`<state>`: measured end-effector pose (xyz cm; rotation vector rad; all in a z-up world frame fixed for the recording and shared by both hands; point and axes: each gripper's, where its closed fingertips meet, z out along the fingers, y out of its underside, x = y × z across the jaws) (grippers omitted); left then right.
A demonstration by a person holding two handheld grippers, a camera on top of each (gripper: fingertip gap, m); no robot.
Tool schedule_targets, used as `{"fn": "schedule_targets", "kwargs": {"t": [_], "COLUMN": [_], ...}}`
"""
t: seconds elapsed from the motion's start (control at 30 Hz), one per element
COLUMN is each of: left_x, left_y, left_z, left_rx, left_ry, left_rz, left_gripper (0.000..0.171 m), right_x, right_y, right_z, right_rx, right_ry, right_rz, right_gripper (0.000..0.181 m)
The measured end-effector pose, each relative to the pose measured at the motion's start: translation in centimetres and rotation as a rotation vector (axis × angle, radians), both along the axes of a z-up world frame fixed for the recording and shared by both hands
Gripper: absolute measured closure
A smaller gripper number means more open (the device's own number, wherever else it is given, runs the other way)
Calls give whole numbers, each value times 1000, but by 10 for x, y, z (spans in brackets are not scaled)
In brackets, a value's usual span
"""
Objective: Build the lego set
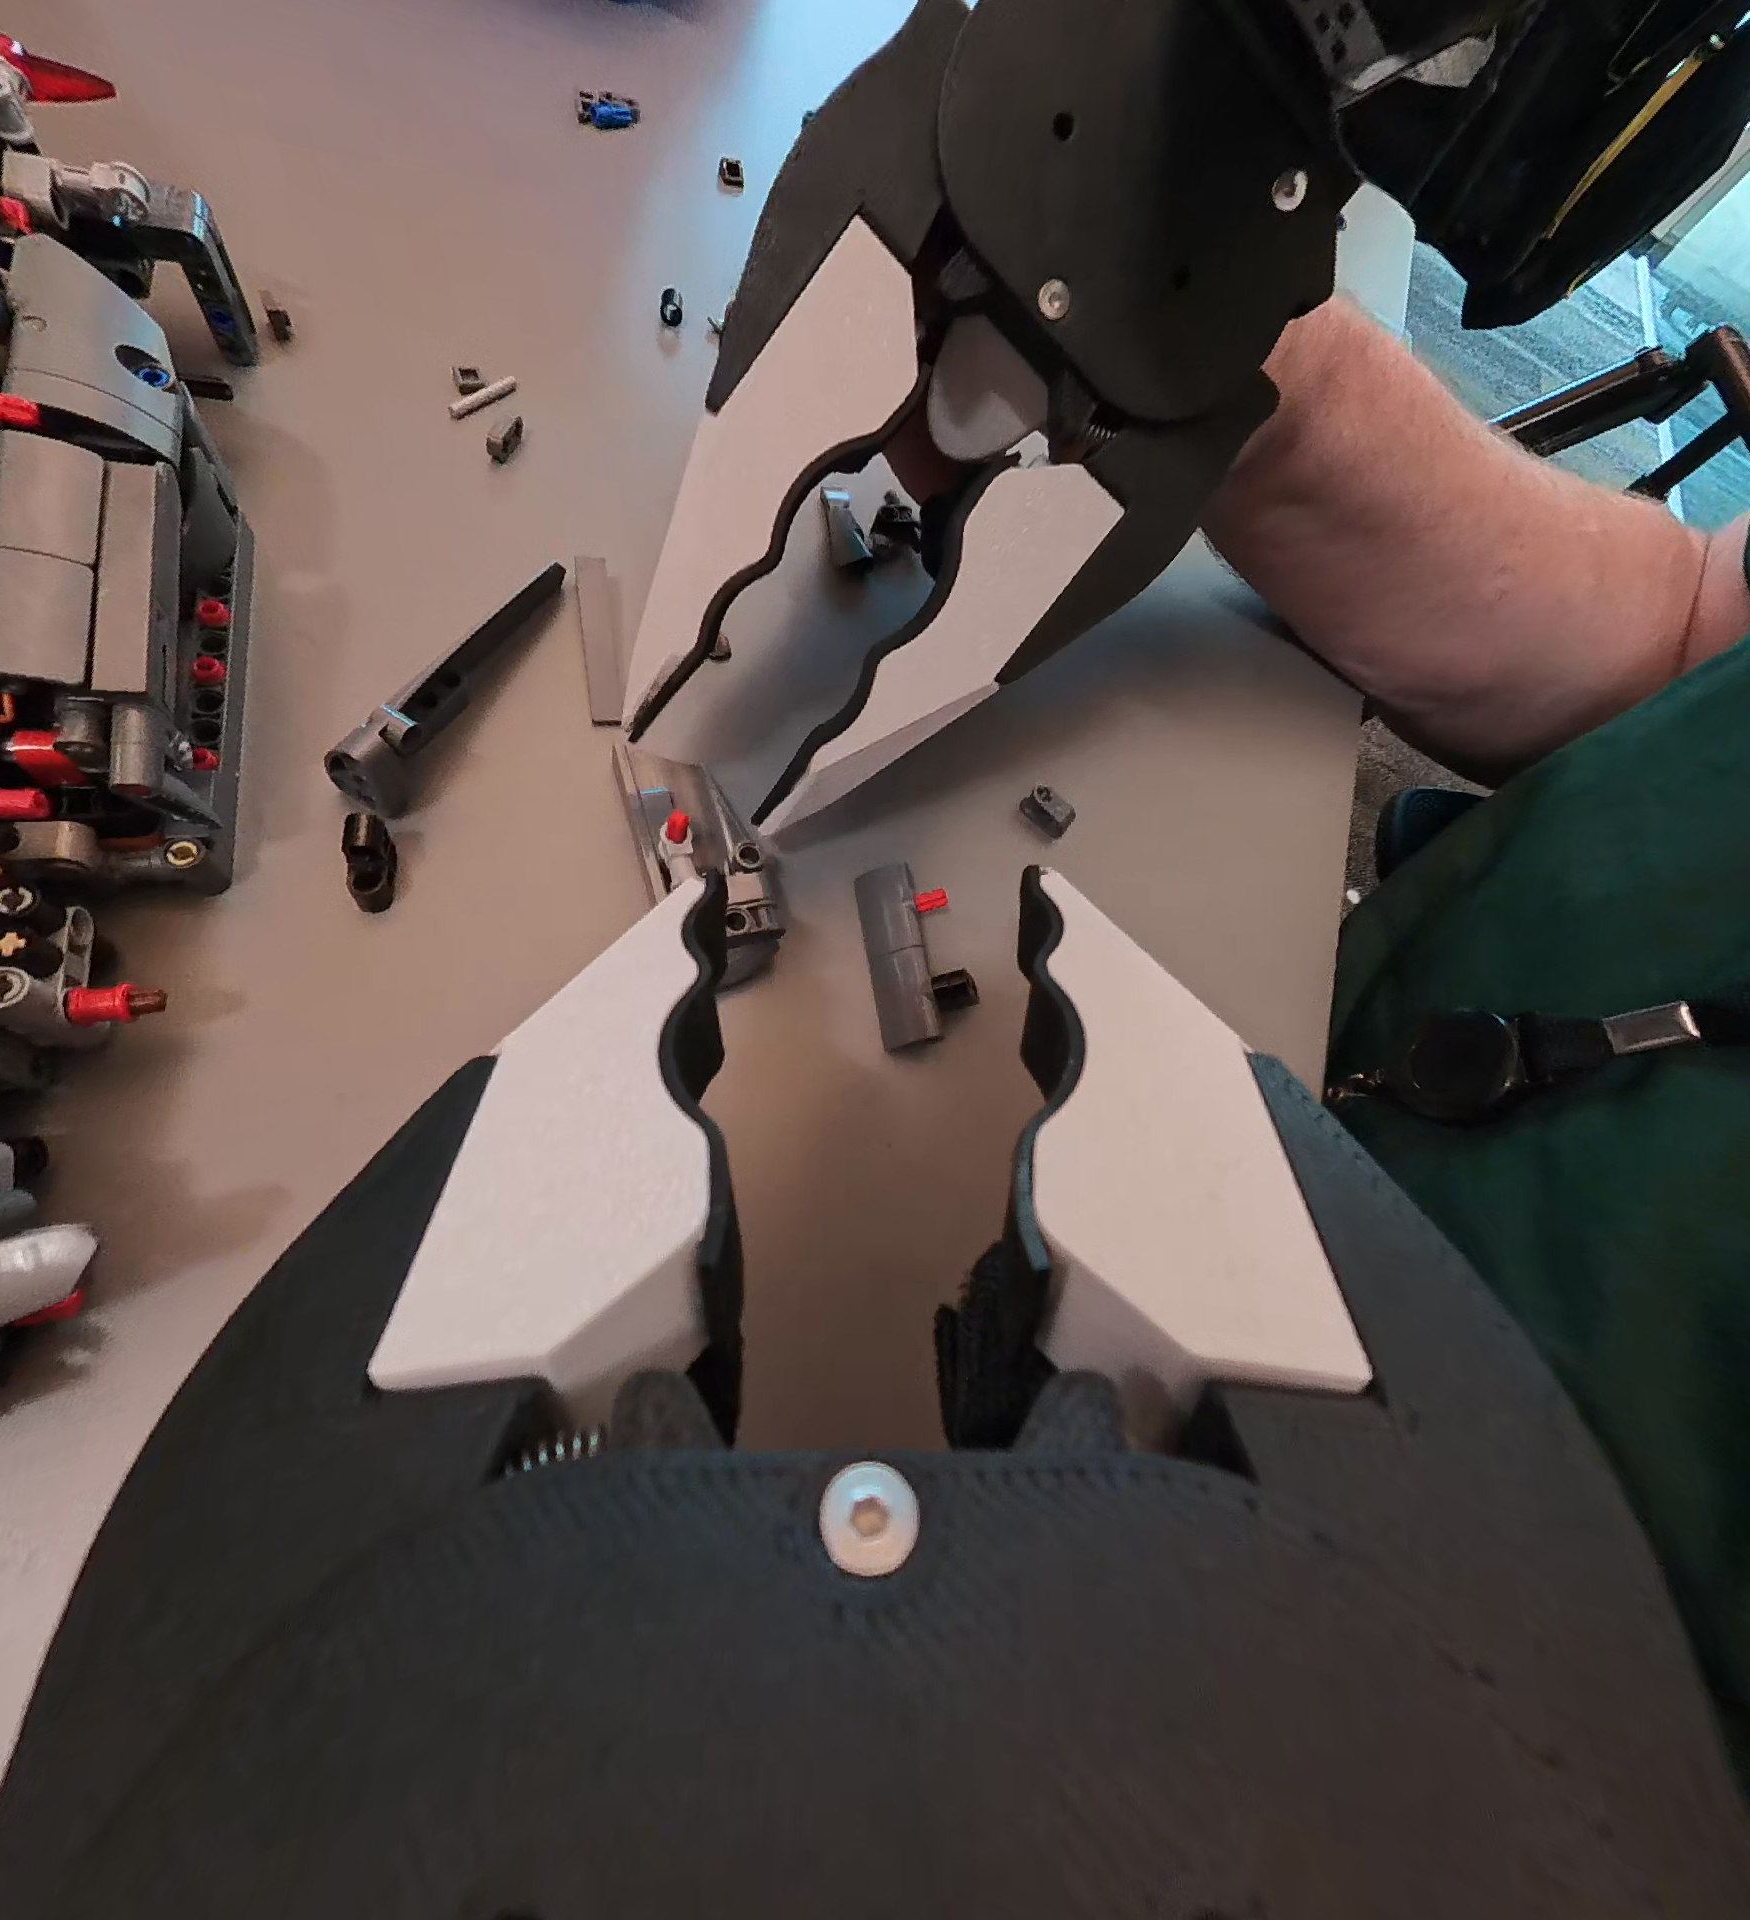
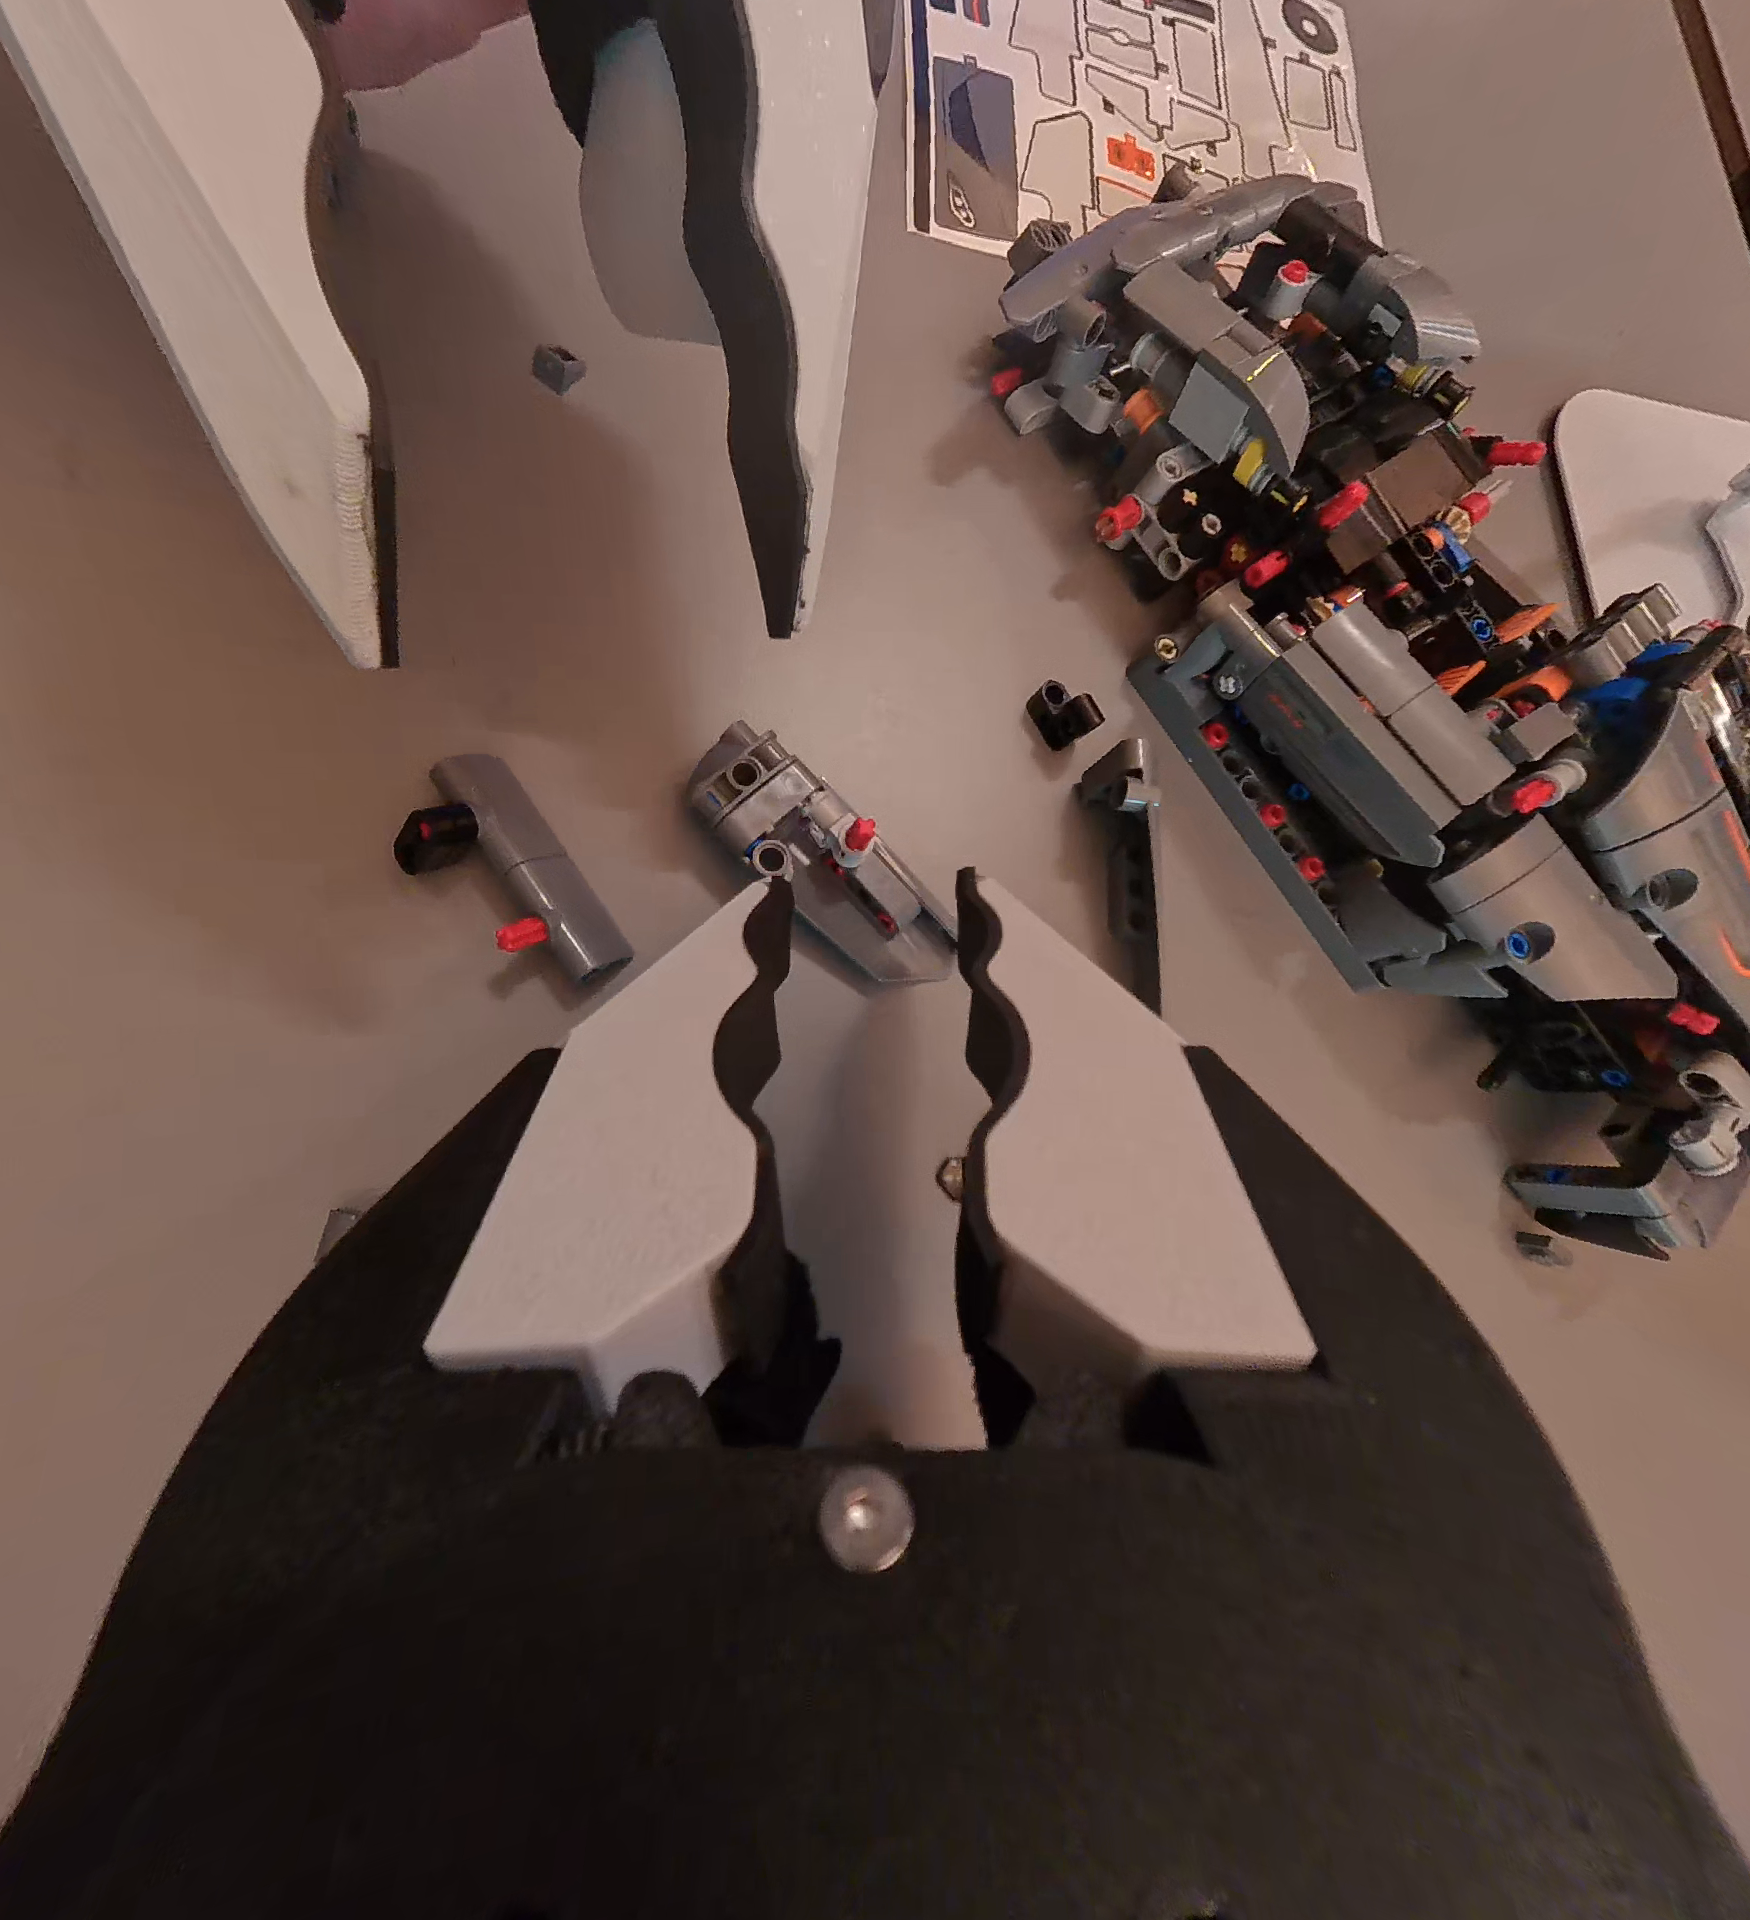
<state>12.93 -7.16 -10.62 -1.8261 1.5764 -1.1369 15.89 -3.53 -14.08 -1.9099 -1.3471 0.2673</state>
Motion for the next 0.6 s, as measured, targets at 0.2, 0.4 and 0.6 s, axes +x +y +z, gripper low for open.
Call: {"fn": "schedule_targets", "kwargs": {"t": [0.2, 0.4, 0.6], "left_x": [-1, -2, -2], "left_y": [0, 2, 2], "left_z": [-1, 0, 0], "left_rx": [6, 9, 11], "left_ry": [7, 4, 7], "left_rz": [1, 6, 7], "left_gripper": [118, 119, 120], "right_x": [5, 6, 6], "right_y": [2, 0, 0], "right_z": [6, 13, 18], "right_rx": [13, 17, 24], "right_ry": [18, 51, 77], "right_rz": [-15, -10, -6], "right_gripper": [151, 150, 150]}}
